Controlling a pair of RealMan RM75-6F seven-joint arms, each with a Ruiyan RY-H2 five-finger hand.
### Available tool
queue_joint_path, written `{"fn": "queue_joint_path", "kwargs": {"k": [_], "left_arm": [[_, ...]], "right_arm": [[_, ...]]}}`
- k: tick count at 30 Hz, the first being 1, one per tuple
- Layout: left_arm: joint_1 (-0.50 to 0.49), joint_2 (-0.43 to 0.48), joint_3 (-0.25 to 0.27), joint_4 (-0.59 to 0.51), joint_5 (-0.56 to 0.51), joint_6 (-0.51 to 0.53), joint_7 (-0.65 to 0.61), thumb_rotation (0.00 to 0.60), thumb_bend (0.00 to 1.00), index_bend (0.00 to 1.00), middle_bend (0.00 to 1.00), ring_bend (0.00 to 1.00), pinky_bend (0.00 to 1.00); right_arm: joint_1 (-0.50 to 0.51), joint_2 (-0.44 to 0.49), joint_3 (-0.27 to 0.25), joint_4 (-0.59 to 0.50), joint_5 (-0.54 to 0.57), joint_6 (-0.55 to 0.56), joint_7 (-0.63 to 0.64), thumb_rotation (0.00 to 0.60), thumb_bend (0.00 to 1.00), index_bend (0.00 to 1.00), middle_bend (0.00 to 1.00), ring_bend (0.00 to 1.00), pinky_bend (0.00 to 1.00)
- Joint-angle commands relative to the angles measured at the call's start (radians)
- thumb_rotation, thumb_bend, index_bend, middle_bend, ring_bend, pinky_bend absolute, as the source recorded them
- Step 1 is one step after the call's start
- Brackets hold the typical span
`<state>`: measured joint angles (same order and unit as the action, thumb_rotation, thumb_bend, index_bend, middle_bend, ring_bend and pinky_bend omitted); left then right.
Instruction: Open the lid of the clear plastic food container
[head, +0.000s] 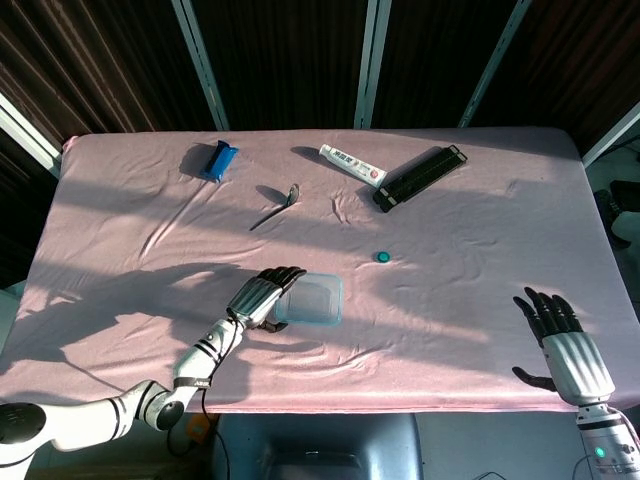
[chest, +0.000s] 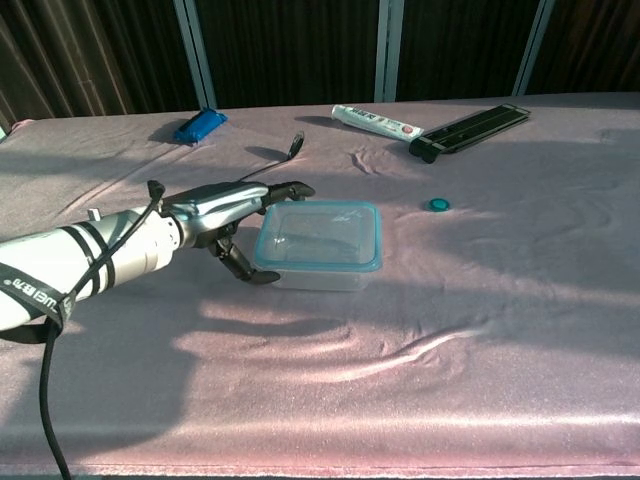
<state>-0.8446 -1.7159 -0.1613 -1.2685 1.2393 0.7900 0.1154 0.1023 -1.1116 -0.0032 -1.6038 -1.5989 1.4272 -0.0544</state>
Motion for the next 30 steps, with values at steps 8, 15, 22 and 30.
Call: {"fn": "queue_joint_path", "kwargs": {"k": [8,15,22,30], "left_arm": [[0.008,-0.052,0.032,0.025,0.062,0.047,-0.017,0.6,0.31,0.0,0.62,0.5,0.25],[0.002,-0.082,0.023,0.046,0.054,0.039,-0.034,0.6,0.31,0.0,0.63,0.5,0.28],[-0.003,-0.092,0.021,0.051,0.06,0.038,-0.041,0.6,0.31,0.0,0.64,0.5,0.29],[-0.006,-0.1,0.022,0.057,0.063,0.04,-0.032,0.6,0.31,0.0,0.64,0.5,0.29]], "right_arm": [[0.168,-0.074,0.028,0.058,-0.067,-0.176,0.036,0.6,0.18,0.02,0.0,0.0,0.0],[0.268,-0.165,0.024,0.155,-0.13,-0.241,0.138,0.6,0.27,0.23,0.09,0.0,0.0],[0.331,-0.266,0.017,0.239,-0.175,-0.249,0.209,0.6,0.32,0.39,0.18,0.05,0.07],[0.397,-0.4,0.022,0.34,-0.206,-0.245,0.272,0.6,0.37,0.49,0.21,0.09,0.1]]}}
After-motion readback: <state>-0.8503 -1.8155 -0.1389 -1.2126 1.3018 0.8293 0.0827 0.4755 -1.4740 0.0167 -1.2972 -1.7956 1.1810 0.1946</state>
